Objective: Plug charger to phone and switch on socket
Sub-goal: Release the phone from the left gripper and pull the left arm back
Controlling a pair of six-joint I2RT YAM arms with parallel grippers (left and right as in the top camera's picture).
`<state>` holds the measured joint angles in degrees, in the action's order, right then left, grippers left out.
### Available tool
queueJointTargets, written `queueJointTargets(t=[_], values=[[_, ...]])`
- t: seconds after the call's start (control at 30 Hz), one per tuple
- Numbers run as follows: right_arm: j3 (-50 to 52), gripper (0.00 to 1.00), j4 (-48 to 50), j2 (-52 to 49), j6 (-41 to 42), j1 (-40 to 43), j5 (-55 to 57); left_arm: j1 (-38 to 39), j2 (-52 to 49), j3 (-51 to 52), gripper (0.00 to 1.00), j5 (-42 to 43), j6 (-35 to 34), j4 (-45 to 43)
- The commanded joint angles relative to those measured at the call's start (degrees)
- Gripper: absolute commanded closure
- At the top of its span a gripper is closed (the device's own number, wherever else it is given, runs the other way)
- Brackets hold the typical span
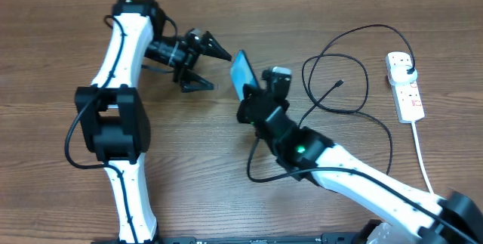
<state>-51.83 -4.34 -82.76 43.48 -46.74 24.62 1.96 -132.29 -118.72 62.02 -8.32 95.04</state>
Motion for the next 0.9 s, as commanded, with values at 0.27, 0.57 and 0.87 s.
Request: queueJointTargets(t=[0.27, 0.57, 0.87], values=[[-0.6, 0.96, -14.1, 10.6, 17.1, 17.0, -28.7, -9.4, 13.0, -9.0, 0.0, -1.4, 6.8, 1.8], [-0.6, 0.96, -13.1, 10.3, 19.7, 24.2, -40.5, -10.9, 29.4, -8.3, 0.0, -19.2, 7.0, 1.8], [-0.6, 0.96, -13.1, 10.3, 19.1, 25.6, -41.7, -11.0, 57.2, 9.2, 0.0, -40.7, 7.1, 0.5]])
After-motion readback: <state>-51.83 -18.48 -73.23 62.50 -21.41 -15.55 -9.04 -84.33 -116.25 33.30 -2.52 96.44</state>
